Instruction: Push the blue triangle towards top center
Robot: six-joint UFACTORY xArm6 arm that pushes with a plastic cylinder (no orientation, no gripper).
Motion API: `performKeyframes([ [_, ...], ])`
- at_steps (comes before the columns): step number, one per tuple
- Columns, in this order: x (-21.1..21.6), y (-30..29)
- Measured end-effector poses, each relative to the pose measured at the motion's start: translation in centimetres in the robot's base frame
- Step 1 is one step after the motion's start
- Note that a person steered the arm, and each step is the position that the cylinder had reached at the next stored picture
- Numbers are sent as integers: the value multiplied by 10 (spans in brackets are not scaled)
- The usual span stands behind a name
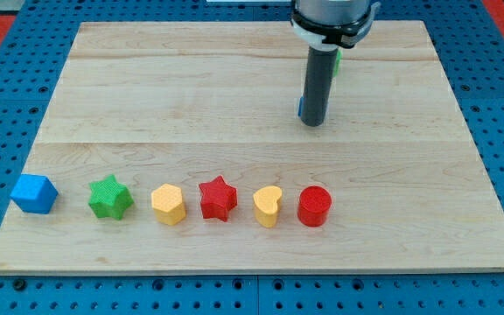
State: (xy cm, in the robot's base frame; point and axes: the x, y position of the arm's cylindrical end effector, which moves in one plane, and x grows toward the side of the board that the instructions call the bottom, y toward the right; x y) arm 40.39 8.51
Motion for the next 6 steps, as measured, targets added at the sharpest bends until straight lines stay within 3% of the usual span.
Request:
performKeyframes([
  [2, -21, 16],
  [5, -81, -66],
  [6, -77, -76],
])
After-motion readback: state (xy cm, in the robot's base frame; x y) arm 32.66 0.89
